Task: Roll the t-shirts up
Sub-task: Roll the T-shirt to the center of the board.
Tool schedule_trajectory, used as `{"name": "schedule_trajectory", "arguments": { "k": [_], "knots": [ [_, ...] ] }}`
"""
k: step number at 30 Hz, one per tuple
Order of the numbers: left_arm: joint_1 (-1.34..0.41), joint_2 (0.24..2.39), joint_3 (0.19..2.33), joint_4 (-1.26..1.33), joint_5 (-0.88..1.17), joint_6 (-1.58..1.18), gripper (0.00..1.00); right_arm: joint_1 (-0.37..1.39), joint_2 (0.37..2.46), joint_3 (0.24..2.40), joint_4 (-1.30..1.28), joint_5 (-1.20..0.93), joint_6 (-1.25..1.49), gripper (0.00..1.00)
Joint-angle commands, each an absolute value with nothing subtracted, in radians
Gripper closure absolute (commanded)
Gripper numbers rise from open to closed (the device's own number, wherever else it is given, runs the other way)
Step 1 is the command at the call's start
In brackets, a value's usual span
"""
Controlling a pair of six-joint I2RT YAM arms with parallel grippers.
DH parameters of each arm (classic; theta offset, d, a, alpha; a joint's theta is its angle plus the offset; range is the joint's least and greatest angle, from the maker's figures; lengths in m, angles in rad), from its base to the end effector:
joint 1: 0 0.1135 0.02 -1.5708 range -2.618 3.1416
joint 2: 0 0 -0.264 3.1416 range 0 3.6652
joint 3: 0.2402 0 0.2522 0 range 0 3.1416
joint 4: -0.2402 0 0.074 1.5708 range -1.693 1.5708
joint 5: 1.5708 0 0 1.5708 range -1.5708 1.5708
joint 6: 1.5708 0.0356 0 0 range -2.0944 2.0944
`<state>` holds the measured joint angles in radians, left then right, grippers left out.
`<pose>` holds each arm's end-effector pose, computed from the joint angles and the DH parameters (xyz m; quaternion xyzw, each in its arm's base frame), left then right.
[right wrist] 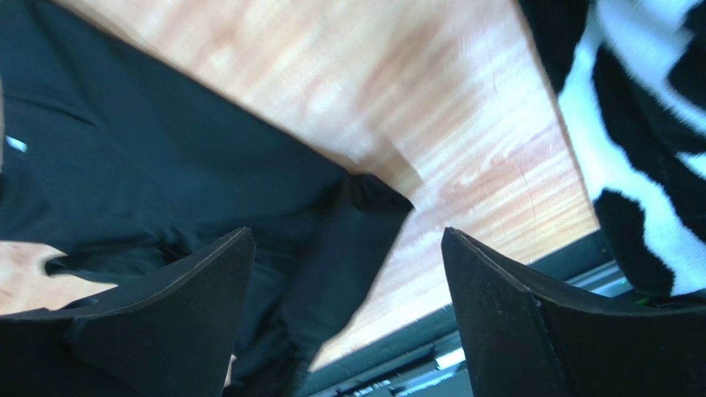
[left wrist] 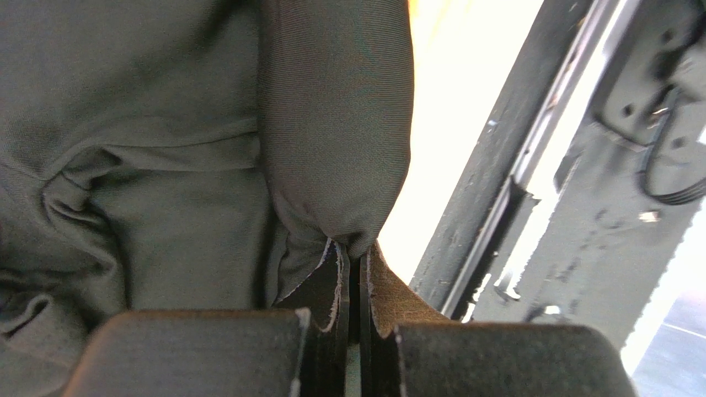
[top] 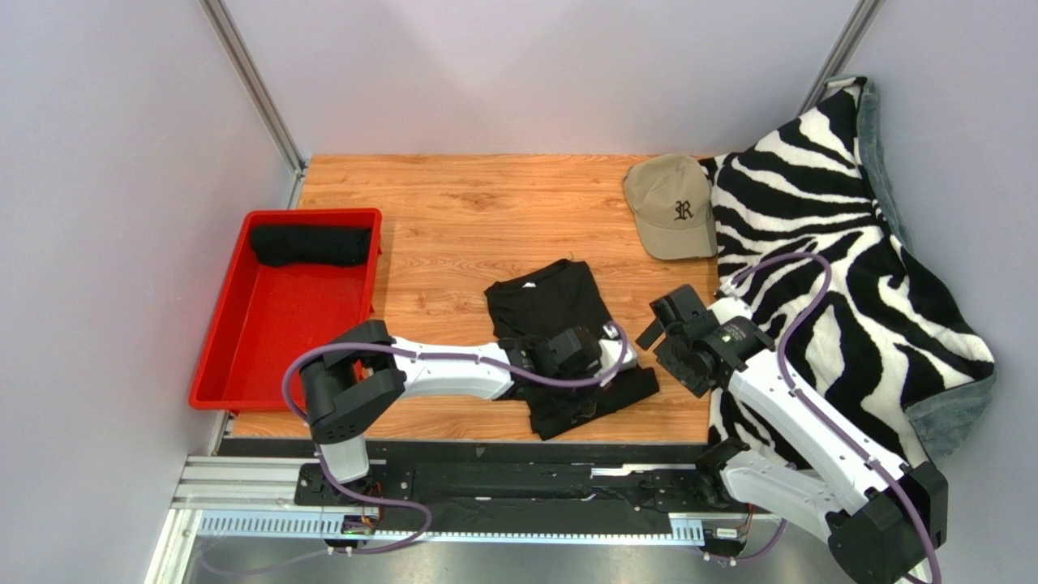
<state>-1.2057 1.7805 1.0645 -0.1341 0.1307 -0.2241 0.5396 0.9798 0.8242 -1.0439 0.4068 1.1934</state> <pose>0.1282 -0.3485 0.1741 0.4604 0.8127 -0.2768 0.2256 0.1470 0.0716 0.2546 0.3444 0.8996 0.0092 0.2683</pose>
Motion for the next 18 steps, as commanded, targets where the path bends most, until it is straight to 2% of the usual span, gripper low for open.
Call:
{"name": "schedule_trajectory", "arguments": {
  "k": [1, 8, 14, 18],
  "knots": [
    [-1.119, 1.801, 1.055, -0.074, 0.412, -0.36, 1.0, 0.554, 0.933, 0.718, -0.971, 0.299, 1.199, 0.14],
    [-0.996, 1.841, 1.025, 0.023, 0.658, -0.517, 1.0, 0.58, 0.867, 0.637, -0.894, 0.29, 1.259, 0.16],
    [-0.95, 1.907, 1.051, 0.043, 0.794, -0.6, 1.0, 0.618, 0.877, 0.577, -0.799, 0.278, 1.312, 0.25],
    [-0.943, 1.963, 1.094, 0.008, 0.844, -0.615, 1.0, 0.655, 0.916, 0.578, -0.779, 0.311, 1.341, 0.26]
  ]
}}
